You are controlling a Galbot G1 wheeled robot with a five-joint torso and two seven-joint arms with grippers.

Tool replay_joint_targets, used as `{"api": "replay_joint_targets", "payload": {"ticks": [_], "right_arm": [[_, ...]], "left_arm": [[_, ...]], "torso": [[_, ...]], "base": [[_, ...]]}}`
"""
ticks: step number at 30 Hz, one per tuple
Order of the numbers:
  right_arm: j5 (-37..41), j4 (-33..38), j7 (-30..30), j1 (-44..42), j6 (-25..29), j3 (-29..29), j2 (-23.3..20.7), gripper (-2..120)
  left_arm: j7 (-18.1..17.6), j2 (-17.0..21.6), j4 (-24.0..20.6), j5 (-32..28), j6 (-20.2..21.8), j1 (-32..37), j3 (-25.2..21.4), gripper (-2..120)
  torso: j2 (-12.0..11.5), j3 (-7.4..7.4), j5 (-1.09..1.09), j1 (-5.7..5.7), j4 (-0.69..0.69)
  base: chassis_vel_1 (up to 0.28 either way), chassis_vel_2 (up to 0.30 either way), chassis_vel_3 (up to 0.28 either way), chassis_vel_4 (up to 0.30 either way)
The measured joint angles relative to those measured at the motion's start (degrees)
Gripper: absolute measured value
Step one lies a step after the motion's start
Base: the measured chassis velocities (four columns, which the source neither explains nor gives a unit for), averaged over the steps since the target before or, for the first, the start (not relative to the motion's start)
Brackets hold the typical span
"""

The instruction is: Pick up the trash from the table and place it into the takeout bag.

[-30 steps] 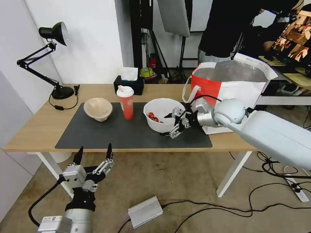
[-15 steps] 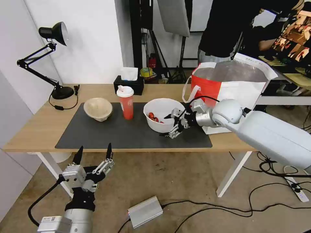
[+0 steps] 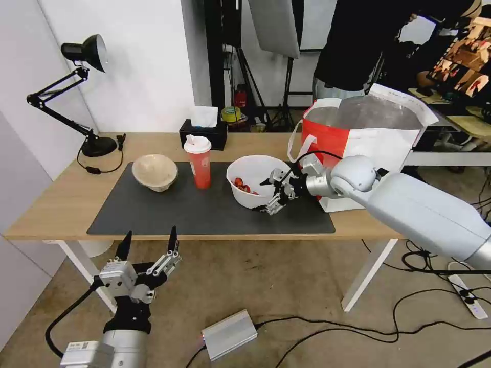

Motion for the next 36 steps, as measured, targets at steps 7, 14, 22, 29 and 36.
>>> {"api": "replay_joint_targets", "payload": {"ticks": [7,14,22,29,36], "right_arm": [[-0.47,-2.65,-0.19,-0.37,0.58,0.02,1.51,97],[-0.79,-4.04,-0.39,-0.63,0.79,0.02,2.13,75],[-0.93,-4.26,-0.96,-0.76,0.84,-0.13,2.33,43],[-0.85,-4.26,-1.21,-0.97,0.87,-0.21,2.6,21],[-0.78,-4.34,-1.2,-0.82,0.9,-0.37,2.88,0]], "left_arm": [[0.0,0.27,0.41,-0.07,0.0,-0.27,0.15,100],[-0.04,0.45,0.57,-0.14,0.0,-0.41,0.35,100],[-0.1,0.28,0.6,-0.04,-0.02,-0.55,0.9,100],[-0.19,0.22,0.79,0.04,-0.02,-0.72,1.0,100],[-0.36,0.21,0.76,0.05,-0.03,-0.73,0.97,100]], "torso": [[0.0,0.0,0.0,0.0,0.0],[0.0,0.0,0.0,0.0,0.0],[0.0,0.0,0.0,0.0,-0.01],[0.01,-0.01,0.0,0.0,0.0],[0.0,0.0,-0.01,0.0,0.0]], "base": [[0.0,0.0,0.0,0.0],[0.0,0.0,0.0,0.0],[0.0,0.0,0.0,0.0],[0.0,0.0,0.0,0.0],[0.0,0.0,0.0,0.0]]}}
